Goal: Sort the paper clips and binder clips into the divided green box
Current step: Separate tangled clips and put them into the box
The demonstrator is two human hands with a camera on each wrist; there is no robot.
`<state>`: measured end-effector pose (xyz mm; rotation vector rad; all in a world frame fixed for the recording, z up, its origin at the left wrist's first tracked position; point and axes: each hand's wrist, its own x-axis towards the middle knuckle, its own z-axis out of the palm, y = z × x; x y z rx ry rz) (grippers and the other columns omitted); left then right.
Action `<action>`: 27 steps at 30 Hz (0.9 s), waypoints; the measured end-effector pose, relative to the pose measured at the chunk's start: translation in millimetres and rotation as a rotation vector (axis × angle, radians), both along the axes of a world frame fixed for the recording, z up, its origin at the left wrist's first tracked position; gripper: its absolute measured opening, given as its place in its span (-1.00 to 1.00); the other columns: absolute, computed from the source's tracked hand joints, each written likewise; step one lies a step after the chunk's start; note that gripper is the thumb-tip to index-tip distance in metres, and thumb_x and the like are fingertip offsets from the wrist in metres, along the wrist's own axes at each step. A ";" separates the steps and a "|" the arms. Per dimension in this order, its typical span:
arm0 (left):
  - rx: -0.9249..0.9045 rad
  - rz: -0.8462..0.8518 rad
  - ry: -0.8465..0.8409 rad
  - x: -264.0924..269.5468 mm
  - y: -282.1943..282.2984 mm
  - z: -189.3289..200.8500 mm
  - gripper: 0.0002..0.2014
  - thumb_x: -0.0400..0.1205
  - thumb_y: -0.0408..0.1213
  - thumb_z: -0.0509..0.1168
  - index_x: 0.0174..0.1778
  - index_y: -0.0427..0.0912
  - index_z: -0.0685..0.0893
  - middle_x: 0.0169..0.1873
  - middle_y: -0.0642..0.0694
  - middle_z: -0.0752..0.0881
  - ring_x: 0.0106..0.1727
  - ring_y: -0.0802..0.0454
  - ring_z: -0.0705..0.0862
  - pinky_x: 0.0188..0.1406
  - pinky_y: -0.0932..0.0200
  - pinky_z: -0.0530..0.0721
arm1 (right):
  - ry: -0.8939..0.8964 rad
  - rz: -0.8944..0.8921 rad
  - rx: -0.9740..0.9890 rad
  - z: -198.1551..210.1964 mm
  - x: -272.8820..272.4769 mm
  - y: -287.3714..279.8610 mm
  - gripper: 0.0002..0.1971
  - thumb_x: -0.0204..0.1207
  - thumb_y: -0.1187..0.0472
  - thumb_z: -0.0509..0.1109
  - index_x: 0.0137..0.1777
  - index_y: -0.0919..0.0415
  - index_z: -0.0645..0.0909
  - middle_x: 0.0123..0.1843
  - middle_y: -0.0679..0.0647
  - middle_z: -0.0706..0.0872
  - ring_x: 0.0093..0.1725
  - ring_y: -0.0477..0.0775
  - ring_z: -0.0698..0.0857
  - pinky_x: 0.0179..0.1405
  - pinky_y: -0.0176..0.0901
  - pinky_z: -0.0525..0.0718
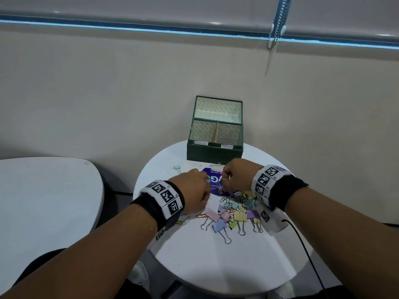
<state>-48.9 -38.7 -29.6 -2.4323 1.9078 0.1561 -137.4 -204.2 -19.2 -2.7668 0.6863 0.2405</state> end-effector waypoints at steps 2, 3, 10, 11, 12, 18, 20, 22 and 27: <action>0.012 0.024 -0.001 -0.6 -0.4 -1.0 -0.79 0.68 -0.07 0.21 -0.11 -0.07 0.69 -0.09 -0.04 0.48 -0.01 -0.02 0.47 -0.02 0.01 0.66 | 0.113 0.006 -0.041 -2.4 0.4 6.4 -0.79 0.40 0.03 0.60 -0.07 0.13 0.76 -0.11 0.05 0.80 -0.07 0.08 0.74 -0.08 -0.13 0.71; 0.018 0.039 -0.008 -1.1 -0.9 -1.3 -0.78 0.68 -0.07 0.19 -0.14 -0.09 0.66 -0.09 -0.07 0.48 -0.02 -0.02 0.46 -0.06 0.03 0.63 | 0.150 0.015 -0.064 -4.8 1.3 9.3 -0.77 0.37 0.02 0.61 -0.06 0.12 0.75 -0.11 0.03 0.79 -0.06 0.08 0.74 -0.08 -0.15 0.72; 0.086 0.050 -0.131 -9.6 -8.9 -6.0 -0.68 0.66 -0.03 0.26 0.21 -0.14 0.64 0.06 -0.13 0.48 0.04 -0.05 0.39 -0.10 0.08 0.39 | 0.148 0.024 -0.068 -16.3 8.0 17.2 -0.87 0.39 0.16 0.51 -0.09 0.15 0.77 -0.17 0.07 0.77 -0.17 0.07 0.69 0.01 -0.10 0.78; 0.059 0.040 -0.139 -9.8 -9.1 -6.5 -0.68 0.66 -0.03 0.25 0.21 -0.14 0.66 0.08 -0.13 0.49 0.07 -0.06 0.41 -0.09 0.08 0.40 | 0.163 0.031 -0.062 -16.0 7.1 18.6 -0.87 0.38 0.14 0.53 -0.11 0.13 0.75 -0.17 0.06 0.77 -0.18 0.06 0.68 0.00 -0.10 0.77; 0.019 0.031 -0.137 -9.4 -8.5 -6.4 -0.69 0.66 -0.03 0.24 0.19 -0.13 0.67 0.09 -0.13 0.50 0.09 -0.08 0.42 -0.07 0.08 0.42 | 0.168 0.042 -0.059 -15.4 6.1 18.8 -0.88 0.37 0.12 0.54 -0.13 0.12 0.74 -0.19 0.06 0.76 -0.19 0.06 0.67 -0.01 -0.10 0.76; -0.156 0.019 -0.053 -4.9 -2.8 3.1 -0.77 0.68 -0.06 0.26 0.10 -0.03 0.76 0.06 -0.07 0.54 0.16 -0.07 0.46 0.01 0.08 0.53 | -0.197 -0.121 0.435 7.6 -8.8 -3.2 -0.88 0.59 0.21 0.34 -0.17 0.18 0.58 -0.29 0.07 0.60 -0.38 -0.01 0.50 -0.37 -0.14 0.56; -0.132 0.047 -0.001 -4.1 -2.2 3.5 -0.82 0.65 -0.07 0.32 0.05 0.03 0.80 0.06 -0.01 0.54 0.16 -0.03 0.45 0.02 0.11 0.53 | -0.417 -0.280 0.930 10.2 -15.4 -11.8 -0.92 0.56 0.31 0.29 -0.17 0.24 0.54 -0.31 0.15 0.56 -0.47 0.00 0.43 -0.53 -0.20 0.38; -0.104 0.063 0.050 -3.2 -2.5 3.1 -0.85 0.62 -0.05 0.37 0.02 0.08 0.81 0.08 0.03 0.54 0.18 0.00 0.44 0.04 0.15 0.50 | -0.608 -0.383 1.284 10.5 -20.2 -16.0 -0.89 0.56 0.39 0.20 -0.17 0.22 0.47 -0.34 0.13 0.53 -0.51 -0.04 0.37 -0.63 -0.28 0.30; -0.083 0.054 0.067 -2.0 -4.2 2.9 -0.85 0.62 -0.03 0.39 0.03 0.11 0.82 0.11 0.05 0.58 0.21 0.03 0.45 0.04 0.17 0.46 | -0.678 -0.511 1.478 8.7 -20.9 -15.5 -0.83 0.52 0.38 0.16 -0.03 0.26 0.57 -0.33 0.13 0.56 -0.48 -0.03 0.46 -0.64 -0.33 0.46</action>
